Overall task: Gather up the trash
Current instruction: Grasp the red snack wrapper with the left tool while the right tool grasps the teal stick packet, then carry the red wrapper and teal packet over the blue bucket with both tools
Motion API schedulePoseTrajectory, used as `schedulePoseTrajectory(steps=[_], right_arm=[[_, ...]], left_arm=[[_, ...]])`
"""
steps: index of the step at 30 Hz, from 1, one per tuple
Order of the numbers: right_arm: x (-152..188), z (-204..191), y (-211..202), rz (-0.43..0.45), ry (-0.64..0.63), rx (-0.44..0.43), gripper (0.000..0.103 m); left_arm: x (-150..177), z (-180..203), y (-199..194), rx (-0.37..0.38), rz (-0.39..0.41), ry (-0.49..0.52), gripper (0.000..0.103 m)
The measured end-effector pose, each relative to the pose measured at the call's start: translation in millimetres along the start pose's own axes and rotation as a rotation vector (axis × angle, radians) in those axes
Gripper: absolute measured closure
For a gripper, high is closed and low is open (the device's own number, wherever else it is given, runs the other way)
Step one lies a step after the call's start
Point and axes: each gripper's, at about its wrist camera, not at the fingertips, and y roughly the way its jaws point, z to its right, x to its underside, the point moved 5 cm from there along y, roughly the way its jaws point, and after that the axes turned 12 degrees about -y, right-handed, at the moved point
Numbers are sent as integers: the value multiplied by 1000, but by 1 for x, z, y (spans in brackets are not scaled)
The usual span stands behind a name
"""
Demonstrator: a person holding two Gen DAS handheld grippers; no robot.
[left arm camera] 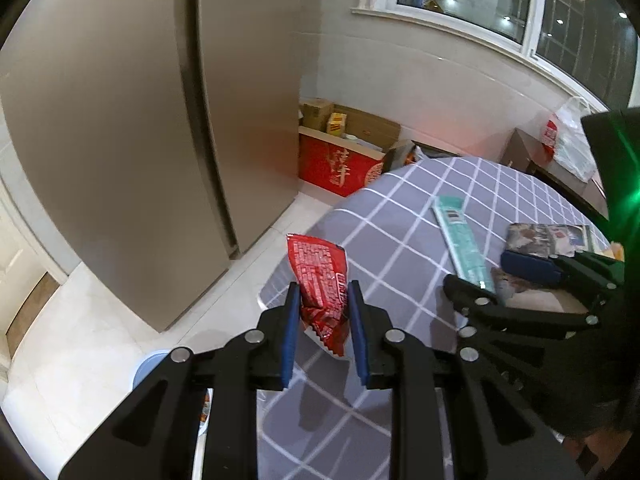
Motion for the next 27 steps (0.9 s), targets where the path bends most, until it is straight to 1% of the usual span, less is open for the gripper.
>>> schedulePoseTrajectory(steps=[1,2,3,4,5,7,9,13,17,20,22,26,27], right_arm=[[0,-1,0,1,1,-11,59],[-1,-3,1,3,10,-57,65],[-1,-3,1,4,21,-68,67],[-2,-7,0,5,8,-64,74],[-2,-9,-2,10,1,-64,75],[-1,-10,-3,21,0,-49,76],[0,-12,-6,39,5,-52,77],[6,-25,-17,67,-3,-98,77],[4,-48,-27,93,-20,-153,77],[0,-71,-38,117,-47,-177,77],[-4,-91,-46,132,-62,-208,77],[-16,-137,-55,152,-106,-269,77],[-18,-148,-56,156,-116,-283,77]], left_arm=[[0,-2,0,-1,-1,-5,80],[-1,-5,1,-5,-1,-12,80],[-1,-7,1,-5,-2,-16,80],[-1,-8,1,-4,-3,-21,80],[-2,-9,2,-3,-5,-27,80],[-1,-10,1,6,-9,-33,80],[0,-13,0,6,-9,-36,80],[0,-16,-2,21,-17,-53,80],[1,-33,-12,44,-14,-84,80],[2,-57,-24,53,-5,-127,80],[3,-74,-30,49,-1,-154,80],[8,-116,-45,14,18,-219,80],[10,-130,-50,-6,27,-234,80]])
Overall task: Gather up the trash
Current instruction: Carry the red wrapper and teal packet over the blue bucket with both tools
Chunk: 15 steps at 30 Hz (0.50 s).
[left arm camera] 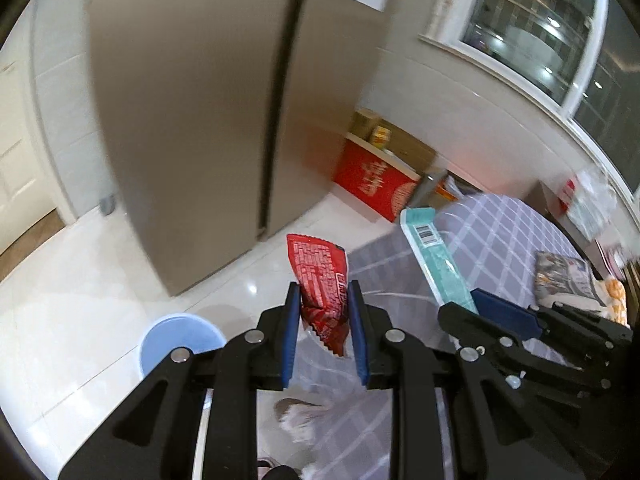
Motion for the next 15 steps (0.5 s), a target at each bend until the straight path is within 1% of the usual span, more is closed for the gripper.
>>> schedulePoseTrajectory(steps=[6,9,11,15], right_arm=[[-19,-67,21,10,-72,-54,77],[-28,-94,36,14,-91,-83,77],[-31,-104,44,15,-100,-99,77],[-37,-136,62,17,-115,-134,77]], left_arm=[[-6,-68,-18,-80,36,-78,80],[-8,-99,-24,-118,47,-107,80],[-9,-121,-28,-152,57,-128,80],[-13,-159,-36,-205,77,-178,80]])
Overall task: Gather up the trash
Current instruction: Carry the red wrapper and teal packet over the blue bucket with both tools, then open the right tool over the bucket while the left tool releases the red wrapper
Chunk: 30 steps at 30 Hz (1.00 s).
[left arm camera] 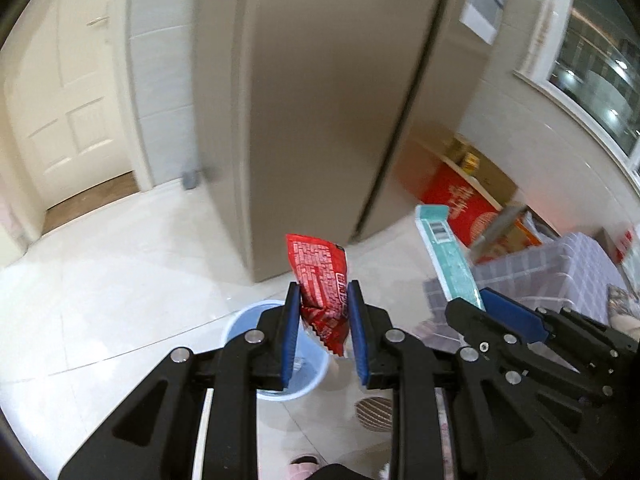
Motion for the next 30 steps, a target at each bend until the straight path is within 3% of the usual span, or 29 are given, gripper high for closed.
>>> schedulePoseTrajectory(steps=[7,10,30], right_arm=[[-11,-20,30,39,52,-77,75],[-13,-20,41,49,76,-53,55],[-8,-23,33,73,49,-30,51]], left_arm=[[-17,-50,9,-93,20,-65,80],[-19,-62,18,-109,7,-79,80],[-11,-55,31,-86,-26,-35,80]])
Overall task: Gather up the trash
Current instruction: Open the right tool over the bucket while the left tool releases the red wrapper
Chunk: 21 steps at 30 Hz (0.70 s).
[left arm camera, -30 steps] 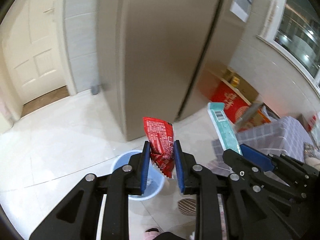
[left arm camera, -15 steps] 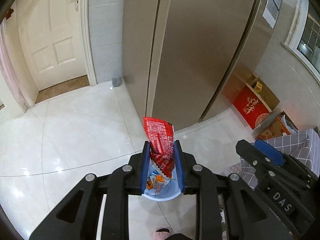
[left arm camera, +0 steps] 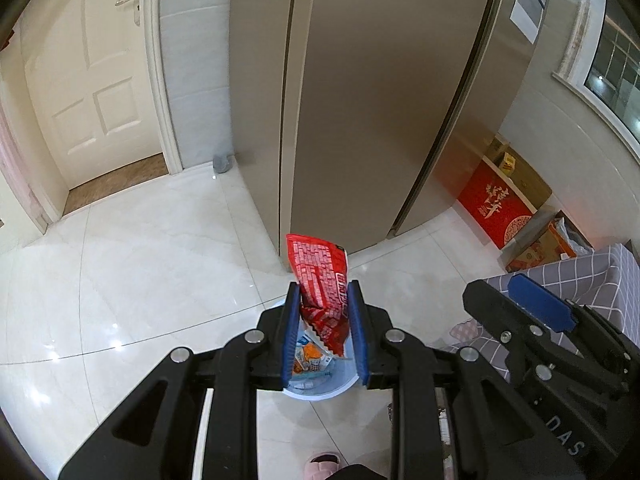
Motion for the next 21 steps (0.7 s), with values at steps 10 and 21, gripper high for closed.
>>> schedulePoseTrajectory(steps=[10,21], right_arm=[[-1,12,-4,35,33,35,46],[3,23,-3,42,71,50,46]], left_arm=[[-5,6,9,-1,-9,2,80],[-8,1,16,-48,-21,-31,43]])
